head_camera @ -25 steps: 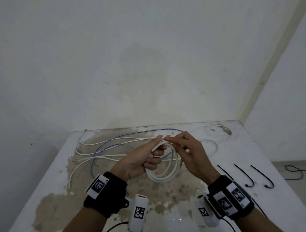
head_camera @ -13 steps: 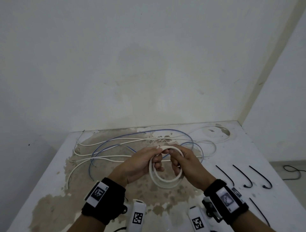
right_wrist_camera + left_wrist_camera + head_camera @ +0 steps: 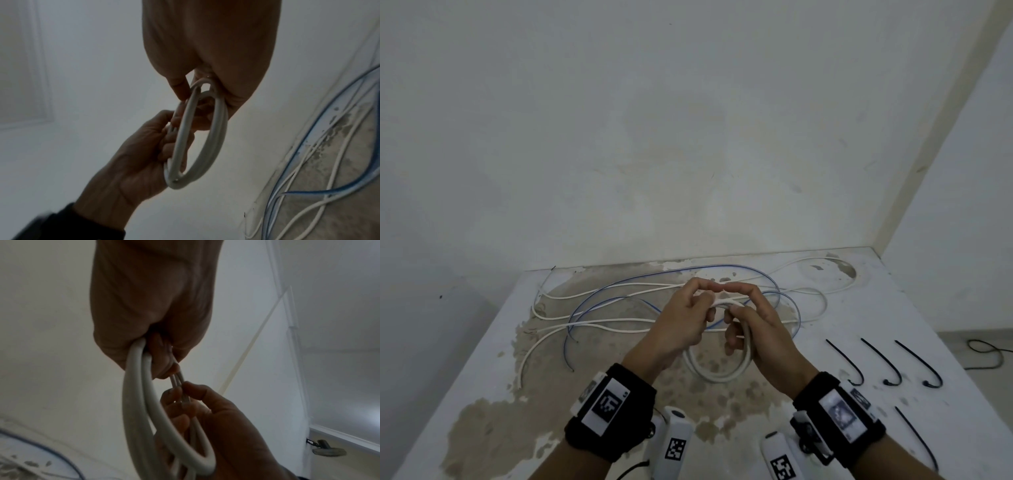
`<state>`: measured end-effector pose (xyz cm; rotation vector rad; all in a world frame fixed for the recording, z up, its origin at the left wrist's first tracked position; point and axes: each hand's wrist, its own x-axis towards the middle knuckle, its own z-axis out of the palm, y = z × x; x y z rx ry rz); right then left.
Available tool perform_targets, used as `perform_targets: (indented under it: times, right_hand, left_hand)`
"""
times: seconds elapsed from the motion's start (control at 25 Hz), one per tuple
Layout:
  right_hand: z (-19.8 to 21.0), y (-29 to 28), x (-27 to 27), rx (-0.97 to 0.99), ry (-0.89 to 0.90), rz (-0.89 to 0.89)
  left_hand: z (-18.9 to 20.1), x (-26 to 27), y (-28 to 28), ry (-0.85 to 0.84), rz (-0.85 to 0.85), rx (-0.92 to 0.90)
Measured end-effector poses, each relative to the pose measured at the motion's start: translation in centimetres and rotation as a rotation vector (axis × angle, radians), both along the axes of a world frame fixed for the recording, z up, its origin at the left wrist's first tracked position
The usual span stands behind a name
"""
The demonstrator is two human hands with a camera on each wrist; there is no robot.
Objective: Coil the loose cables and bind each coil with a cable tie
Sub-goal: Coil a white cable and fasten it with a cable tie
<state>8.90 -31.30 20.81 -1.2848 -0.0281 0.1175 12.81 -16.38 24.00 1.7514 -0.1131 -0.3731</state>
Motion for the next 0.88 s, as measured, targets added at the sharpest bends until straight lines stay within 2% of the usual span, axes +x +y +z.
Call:
perform_targets:
  times: [0.2, 0.28, 0.36, 0.48, 0.56, 0.68, 0.8, 0.88]
  right_hand:
    - [-0.2, -0.1, 0.3, -0.035, -0.036, -0.041]
    - [-0.3, -0.5, 0.9, 0.043, -0.004, -0.148]
    - [-0.4, -1.3, 1.5, 0.159, 0.042, -0.252]
    - [-0.4, -2.4, 2.4, 0.308, 0.086, -0.361]
    - [-0.5, -2.5, 2.7, 0.326, 0.094, -0.367]
    - [-1.1, -1.7, 2.3, 0.23, 0.1, -0.261]
    - [-1.8, -0.8, 1.5, -0.064, 0.005, -0.204]
    - [-2.3, -0.7, 1.2, -0.221, -0.096, -0.207]
  left_hand:
    - [-0.2, 0.1, -0.5, 0.096, 0.076, -0.189]
    - [0.0, 0.1, -0.3, 0.221, 0.14, -0.358]
    - [-0.2, -0.3, 0.7, 0.384, 0.135, -0.469]
    - [-1.7, -1.7, 1.8, 0.491, 0.023, -0.395]
    - [-2.5, -2.1, 1.2, 0.474, 0.003, -0.382]
    - [-2.4, -1.4, -0.4, 0.386, 0.093, -0.44]
    - [-1.9, -0.8, -1.3, 0.238, 0.128, -0.332]
    - [-1.8, -0.6, -1.5, 0.211, 0.14, -0.271]
